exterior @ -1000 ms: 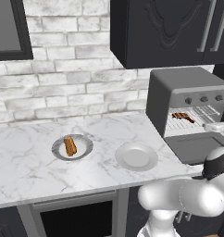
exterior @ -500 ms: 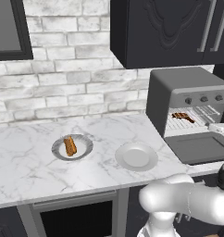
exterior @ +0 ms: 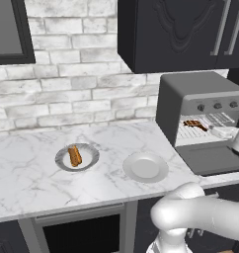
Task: Open the toaster oven door. Place the hotdog bun on the top rack in the toaster oven and place the chicken drumstick on the bottom rack.
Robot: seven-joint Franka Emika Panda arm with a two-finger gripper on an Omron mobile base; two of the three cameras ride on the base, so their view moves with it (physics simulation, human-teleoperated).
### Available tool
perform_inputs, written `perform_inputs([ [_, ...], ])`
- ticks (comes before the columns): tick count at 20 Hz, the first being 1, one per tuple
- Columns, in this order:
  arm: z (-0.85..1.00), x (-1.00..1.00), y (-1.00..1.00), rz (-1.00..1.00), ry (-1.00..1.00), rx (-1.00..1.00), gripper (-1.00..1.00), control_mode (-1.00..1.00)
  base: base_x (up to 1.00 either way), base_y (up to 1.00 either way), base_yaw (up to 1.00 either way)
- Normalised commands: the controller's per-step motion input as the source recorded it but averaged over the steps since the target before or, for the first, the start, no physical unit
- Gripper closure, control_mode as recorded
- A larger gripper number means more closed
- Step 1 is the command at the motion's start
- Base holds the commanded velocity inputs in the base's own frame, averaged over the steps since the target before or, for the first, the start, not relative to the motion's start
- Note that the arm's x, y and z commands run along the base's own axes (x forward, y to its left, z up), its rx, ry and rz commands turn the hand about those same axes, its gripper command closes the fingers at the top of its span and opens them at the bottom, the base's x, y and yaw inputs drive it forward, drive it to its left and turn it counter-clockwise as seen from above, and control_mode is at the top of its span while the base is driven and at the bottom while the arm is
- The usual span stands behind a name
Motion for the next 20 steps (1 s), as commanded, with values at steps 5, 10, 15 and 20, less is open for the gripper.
perform_inputs([
  [5,-0.27,0.18,-0.03,0.0,0.0,0.02,-1.0,-1.0,0.0,0.0,0.0],
  [10,-0.11,0.33,0.0,-0.03,0.0,0.06,-1.0,-1.0,0.0,0.0,0.0],
  [15,-0.04,0.19,0.0,-0.06,-0.01,0.06,-1.0,-1.0,0.0,0.0,0.0],
  [20,-0.04,0.08,0.0,-0.07,0.0,0.05,-1.0,-1.0,0.0,0.0,0.0],
])
